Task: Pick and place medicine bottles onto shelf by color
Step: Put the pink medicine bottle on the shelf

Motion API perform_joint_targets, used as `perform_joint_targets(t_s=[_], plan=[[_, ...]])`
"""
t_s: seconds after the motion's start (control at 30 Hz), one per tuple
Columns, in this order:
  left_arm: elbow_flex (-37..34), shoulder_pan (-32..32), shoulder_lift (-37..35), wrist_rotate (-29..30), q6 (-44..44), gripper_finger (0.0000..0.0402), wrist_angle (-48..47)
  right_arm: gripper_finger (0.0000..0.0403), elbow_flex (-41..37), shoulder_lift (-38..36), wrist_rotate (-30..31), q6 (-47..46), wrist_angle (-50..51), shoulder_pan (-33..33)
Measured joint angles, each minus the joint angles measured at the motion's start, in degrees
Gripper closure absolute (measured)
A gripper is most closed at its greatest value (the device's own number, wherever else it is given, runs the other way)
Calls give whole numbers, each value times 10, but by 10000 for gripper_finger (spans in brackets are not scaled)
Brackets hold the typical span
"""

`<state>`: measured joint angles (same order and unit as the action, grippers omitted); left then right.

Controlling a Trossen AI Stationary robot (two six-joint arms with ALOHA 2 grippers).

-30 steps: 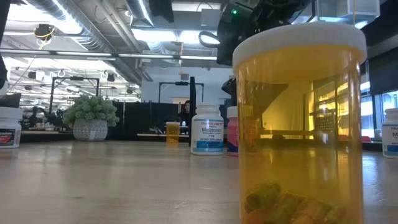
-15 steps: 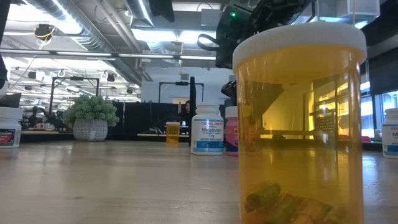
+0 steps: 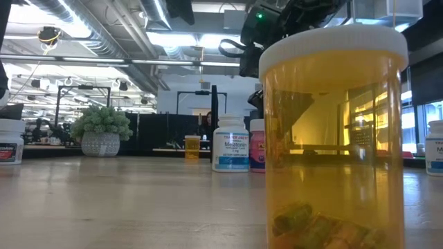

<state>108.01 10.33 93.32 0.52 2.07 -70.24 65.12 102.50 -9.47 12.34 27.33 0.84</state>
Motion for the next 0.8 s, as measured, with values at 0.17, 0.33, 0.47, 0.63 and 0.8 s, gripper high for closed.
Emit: perform_joint_targets(t_s=[0.17, 0.33, 0.47, 0.63, 0.8], plan=[[0, 0, 0, 0, 0, 401, 0, 229, 0, -1, 0, -3, 3, 0], [0, 0, 0, 0, 0, 401, 0, 228, 1, -3, 4, -17, 12, 0], [0, 0, 0, 0, 0, 401, 0, 228, 15, -6, 25, -13, 42, 0], [0, 0, 0, 0, 0, 401, -3, 228, 56, -14, 38, -1, 99, 6], [0, 0, 0, 1, 0, 401, -8, 228, 104, -22, 34, 21, 138, 23]])
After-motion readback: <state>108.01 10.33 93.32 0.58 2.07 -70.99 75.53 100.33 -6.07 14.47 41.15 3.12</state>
